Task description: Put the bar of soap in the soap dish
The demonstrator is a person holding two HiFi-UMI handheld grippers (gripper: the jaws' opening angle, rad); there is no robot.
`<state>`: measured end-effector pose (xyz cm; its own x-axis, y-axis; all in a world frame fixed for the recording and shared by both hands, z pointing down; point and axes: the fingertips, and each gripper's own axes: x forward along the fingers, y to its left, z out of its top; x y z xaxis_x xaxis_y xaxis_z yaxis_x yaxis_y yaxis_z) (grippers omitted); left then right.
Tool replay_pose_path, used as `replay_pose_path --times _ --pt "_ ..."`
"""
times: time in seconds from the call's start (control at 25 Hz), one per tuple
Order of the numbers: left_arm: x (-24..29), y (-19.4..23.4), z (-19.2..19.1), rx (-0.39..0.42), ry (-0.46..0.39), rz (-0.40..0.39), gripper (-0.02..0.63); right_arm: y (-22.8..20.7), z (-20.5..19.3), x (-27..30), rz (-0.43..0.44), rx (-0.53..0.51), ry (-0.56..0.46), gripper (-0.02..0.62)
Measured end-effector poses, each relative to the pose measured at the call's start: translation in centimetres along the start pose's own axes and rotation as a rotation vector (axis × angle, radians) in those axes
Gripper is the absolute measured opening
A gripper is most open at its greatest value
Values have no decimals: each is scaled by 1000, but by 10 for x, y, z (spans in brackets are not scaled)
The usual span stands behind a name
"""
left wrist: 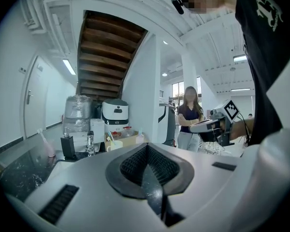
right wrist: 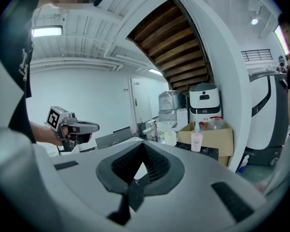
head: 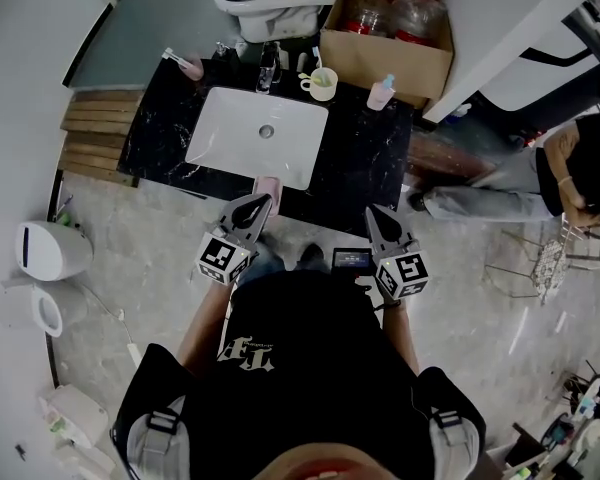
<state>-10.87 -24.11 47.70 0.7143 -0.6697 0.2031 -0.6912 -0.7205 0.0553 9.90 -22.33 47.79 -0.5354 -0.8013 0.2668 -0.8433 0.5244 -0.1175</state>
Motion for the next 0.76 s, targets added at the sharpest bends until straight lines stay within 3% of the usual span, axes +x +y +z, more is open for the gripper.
replay_pose_path --times 0.76 --pt "-10 -3 -4 -46 -26 24 2 8 -6 -16 5 -15 4 8"
